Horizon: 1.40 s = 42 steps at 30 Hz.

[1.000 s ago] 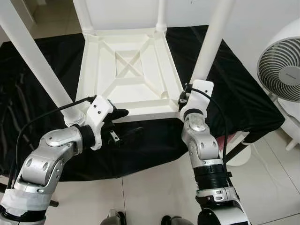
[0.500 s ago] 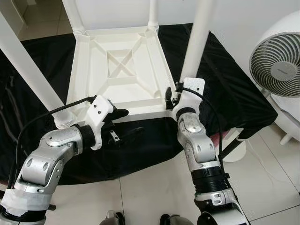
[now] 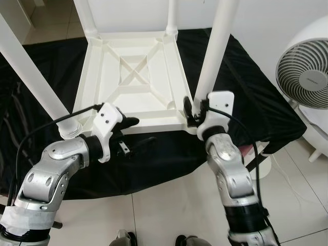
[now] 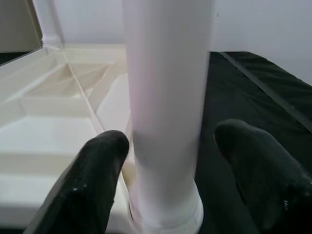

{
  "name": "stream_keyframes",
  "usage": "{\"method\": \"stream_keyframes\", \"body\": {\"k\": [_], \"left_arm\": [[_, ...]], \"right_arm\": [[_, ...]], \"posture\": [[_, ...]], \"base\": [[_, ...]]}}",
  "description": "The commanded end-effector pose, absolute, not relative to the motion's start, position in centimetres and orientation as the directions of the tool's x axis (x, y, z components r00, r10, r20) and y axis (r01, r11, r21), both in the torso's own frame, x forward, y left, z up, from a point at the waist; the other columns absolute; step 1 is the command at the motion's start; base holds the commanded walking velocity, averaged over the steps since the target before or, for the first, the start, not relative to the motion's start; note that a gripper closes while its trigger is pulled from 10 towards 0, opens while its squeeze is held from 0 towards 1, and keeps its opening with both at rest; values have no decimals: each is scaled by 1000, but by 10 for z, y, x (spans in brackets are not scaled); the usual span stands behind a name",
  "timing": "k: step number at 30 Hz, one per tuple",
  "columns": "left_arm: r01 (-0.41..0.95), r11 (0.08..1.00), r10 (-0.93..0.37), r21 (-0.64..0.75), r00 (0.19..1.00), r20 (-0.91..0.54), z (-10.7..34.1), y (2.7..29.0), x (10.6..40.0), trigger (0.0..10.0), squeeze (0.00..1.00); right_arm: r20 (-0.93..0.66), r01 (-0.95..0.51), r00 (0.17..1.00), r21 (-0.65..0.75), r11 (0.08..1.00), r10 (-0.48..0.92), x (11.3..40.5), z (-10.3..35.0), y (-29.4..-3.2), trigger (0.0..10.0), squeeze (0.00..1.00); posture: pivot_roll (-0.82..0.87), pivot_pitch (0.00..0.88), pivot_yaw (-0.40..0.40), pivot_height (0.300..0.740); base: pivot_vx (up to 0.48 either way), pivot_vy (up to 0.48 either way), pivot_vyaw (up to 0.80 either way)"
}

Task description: Building children table

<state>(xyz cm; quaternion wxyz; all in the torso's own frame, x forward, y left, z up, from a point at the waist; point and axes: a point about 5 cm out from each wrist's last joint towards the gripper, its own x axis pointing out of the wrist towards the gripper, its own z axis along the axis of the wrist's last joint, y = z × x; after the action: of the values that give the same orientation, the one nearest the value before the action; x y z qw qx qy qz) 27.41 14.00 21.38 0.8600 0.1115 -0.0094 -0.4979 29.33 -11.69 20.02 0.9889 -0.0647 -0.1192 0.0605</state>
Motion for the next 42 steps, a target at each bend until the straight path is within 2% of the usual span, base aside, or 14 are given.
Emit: {"method": "stream_keyframes", "body": {"k": [1,7,8,10,12,14,16,17,20,30,34,42], "left_arm": [[780,582,-792,231,608,-58,216,146,277,10000,0],[725,641,-743,251,669,-35,216,149,278,10000,0],[630,733,-650,258,760,-11,213,154,284,10000,0],[591,765,-611,256,792,-2,211,157,286,10000,0],[464,853,-480,239,877,12,204,167,290,10000,0],[464,853,-480,239,877,12,204,167,290,10000,0],[422,875,-438,238,899,13,201,172,290,10000,0],[362,904,-375,227,927,18,199,180,291,10000,0],[293,925,-304,241,953,9,193,191,291,10000,0],[188,944,-206,272,978,40,188,196,292,10000,0],[155,959,-177,237,982,74,188,195,288,10000,0],[58,979,-75,196,994,80,181,193,282,10000,0]], "right_arm": [[221,-89,967,-165,982,125,284,193,-125,10000,0],[174,-54,981,-187,981,87,274,176,-136,10000,0],[146,-43,987,-197,979,73,271,167,-139,10000,0],[134,-45,988,-197,979,72,270,164,-140,10000,0],[96,-55,993,-188,981,75,269,154,-137,10000,0],[96,-55,993,-188,981,75,269,154,-137,10000,0],[87,-60,993,-188,980,78,268,151,-135,10000,0],[73,-71,994,-186,980,86,267,147,-133,10000,0],[53,-83,994,-177,981,94,266,139,-126,10000,0],[118,-140,979,-196,970,165,273,153,-118,10000,0],[189,-161,960,-229,960,206,279,173,-120,10000,0],[150,-246,946,-251,936,288,279,169,-125,10000,0]], "posture": [[-56,125,38,740],[-62,120,40,740],[-63,113,43,740],[-64,110,43,740],[-59,103,38,740],[-59,103,38,740],[-61,96,36,740],[-62,93,31,740],[-63,83,27,740],[-58,62,20,740],[-61,43,7,740],[-61,33,0,740]], "base": [[0,0,0],[0,0,0],[0,0,0],[0,0,0],[0,0,0],[0,0,0],[0,0,0],[0,0,0],[0,0,0],[0,0,0],[0,0,0],[0,0,0]]}}
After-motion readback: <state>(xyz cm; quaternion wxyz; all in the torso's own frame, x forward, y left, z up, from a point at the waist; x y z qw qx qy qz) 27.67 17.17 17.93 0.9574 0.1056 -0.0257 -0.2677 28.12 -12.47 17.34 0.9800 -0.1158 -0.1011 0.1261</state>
